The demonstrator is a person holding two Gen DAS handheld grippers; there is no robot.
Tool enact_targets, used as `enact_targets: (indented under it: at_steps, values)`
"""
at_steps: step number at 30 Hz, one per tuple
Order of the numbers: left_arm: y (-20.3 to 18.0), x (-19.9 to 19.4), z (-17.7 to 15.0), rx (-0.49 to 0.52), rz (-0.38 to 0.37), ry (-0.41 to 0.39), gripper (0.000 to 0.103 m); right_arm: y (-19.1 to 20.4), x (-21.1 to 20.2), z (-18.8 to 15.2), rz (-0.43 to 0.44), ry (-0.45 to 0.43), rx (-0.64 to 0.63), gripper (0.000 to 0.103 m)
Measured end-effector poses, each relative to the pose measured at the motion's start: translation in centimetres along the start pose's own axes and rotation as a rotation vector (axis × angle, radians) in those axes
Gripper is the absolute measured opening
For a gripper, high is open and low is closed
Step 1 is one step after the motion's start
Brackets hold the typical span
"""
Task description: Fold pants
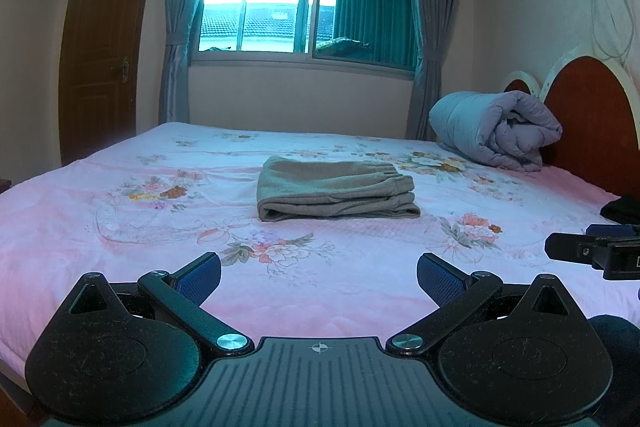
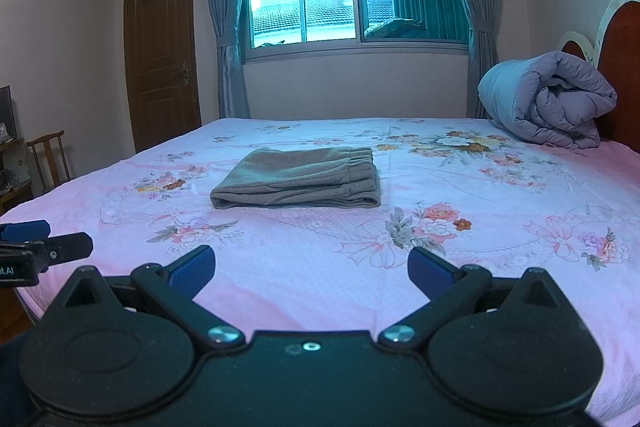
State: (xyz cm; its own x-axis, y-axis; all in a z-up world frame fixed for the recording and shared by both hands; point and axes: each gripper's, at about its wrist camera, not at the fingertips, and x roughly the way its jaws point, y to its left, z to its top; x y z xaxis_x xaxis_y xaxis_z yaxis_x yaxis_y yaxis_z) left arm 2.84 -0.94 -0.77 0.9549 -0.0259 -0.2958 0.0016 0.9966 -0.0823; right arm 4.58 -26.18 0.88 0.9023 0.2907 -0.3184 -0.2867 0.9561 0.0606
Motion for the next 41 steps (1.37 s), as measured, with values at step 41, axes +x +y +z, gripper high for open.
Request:
enact_targets:
  at_steps: [41]
  values:
    - [0.35, -0.09, -0.17, 0.004, -0.017, -0.012, 0.103, -0.08, -0.04, 0.06, 0.002, 0.002, -0.002, 0.097]
